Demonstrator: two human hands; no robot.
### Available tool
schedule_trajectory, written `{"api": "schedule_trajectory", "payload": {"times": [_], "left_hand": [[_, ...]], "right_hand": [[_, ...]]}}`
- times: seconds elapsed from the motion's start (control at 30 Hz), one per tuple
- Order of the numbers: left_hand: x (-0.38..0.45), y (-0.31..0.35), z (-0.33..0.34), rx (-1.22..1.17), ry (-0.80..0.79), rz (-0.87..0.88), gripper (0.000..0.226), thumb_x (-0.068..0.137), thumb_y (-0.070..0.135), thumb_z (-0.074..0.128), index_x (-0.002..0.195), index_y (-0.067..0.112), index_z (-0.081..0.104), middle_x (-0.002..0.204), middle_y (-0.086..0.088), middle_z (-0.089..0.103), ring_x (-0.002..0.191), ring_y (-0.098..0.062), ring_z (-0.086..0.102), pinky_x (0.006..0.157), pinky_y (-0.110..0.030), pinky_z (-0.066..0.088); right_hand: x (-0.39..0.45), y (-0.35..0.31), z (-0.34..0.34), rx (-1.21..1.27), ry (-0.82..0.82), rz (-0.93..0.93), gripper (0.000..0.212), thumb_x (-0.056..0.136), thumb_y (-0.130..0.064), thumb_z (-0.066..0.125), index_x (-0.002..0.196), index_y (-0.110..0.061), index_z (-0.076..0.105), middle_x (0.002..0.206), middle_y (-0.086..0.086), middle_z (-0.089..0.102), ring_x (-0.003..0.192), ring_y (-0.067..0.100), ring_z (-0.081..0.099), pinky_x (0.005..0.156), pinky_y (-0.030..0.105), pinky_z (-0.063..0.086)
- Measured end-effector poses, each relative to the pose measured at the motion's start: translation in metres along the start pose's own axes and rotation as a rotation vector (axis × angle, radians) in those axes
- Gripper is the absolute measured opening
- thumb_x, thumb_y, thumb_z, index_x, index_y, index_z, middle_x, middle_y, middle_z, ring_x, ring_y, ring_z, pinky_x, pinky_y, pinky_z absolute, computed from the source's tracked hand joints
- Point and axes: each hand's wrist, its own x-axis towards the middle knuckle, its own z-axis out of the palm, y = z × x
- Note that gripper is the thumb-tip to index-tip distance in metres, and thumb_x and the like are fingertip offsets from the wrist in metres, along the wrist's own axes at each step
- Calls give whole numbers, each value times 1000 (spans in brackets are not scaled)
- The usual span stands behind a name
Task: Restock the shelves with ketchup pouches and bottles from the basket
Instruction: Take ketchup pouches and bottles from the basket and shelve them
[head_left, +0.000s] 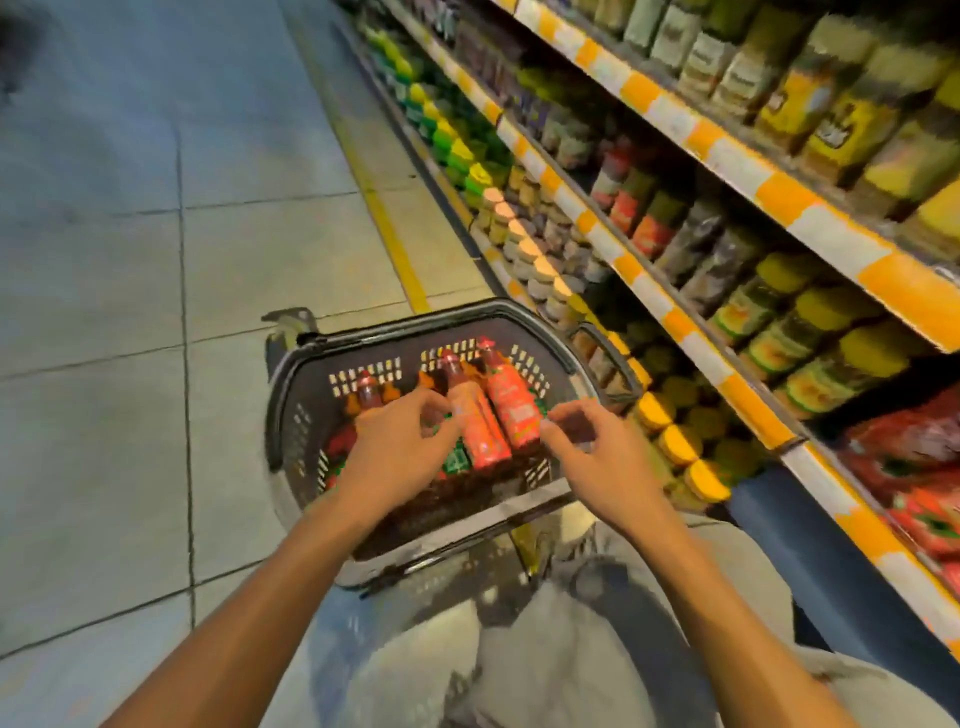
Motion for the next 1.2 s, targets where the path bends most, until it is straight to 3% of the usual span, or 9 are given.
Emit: {"api": "schedule_trajectory", "payload": {"times": [0.1,0.17,0.27,0.33,0.47,0.6,0.77,0.97,1.2], "left_hand": [[0,-32,-5,6,58,-139,15,91,39,64,103,30,62,99,9,65,93,-13,63,85,-35,52],[3,-51,-5,0,75,-238,28,92,41,62,116,27,60,110,5,64,102,-16,62,88,-34,50],[14,-77,2,-3,72,-374,48,91,41,63,132,20,51,124,-1,61,107,-19,60,82,-32,48],[25,-90,12,-46,59,-437,55,90,41,64,136,16,46,126,-5,60,104,-19,60,79,-32,51],[50,-104,35,-59,48,-554,82,86,51,67,148,11,32,142,-16,48,125,-35,53,103,-50,47],[69,-116,55,73,82,-638,103,82,59,70,155,11,16,157,-20,25,143,-39,31,114,-52,36],[73,-139,72,137,61,-685,105,74,62,77,149,8,27,148,-16,42,133,-34,47,106,-51,45],[73,-148,78,85,156,-666,92,70,58,81,138,13,39,129,-9,56,114,-28,60,94,-48,54],[67,-151,75,-115,197,-630,76,69,48,86,129,21,48,113,-1,62,98,-20,65,87,-45,58]], "right_hand": [[19,4,32,-43,-111,-16,15,91,-48,65,92,-33,62,84,-16,67,82,-8,60,66,8,43],[32,6,53,-73,-140,-40,25,89,-57,60,89,-32,61,83,-16,65,83,-5,59,66,11,41],[55,17,79,-142,-148,-47,28,92,-53,60,100,-27,59,90,-16,60,88,9,60,72,29,41],[74,29,90,-220,-141,-27,39,91,-49,65,115,-19,58,104,-5,62,98,21,60,78,37,45],[110,38,108,-308,-109,81,68,83,-51,73,132,-8,51,131,15,56,122,36,52,98,47,46],[125,46,124,-396,-142,12,62,85,-51,71,123,-6,53,123,16,58,114,37,54,94,48,46],[122,71,146,-460,-267,74,69,85,-48,74,130,-3,47,129,16,56,118,32,53,97,41,46],[124,72,175,-597,-232,82,83,87,-56,69,140,-1,36,138,16,49,127,32,48,107,41,41],[124,73,187,-673,-165,94,84,87,-50,72,142,-4,29,137,17,51,125,32,53,97,38,50]]}}
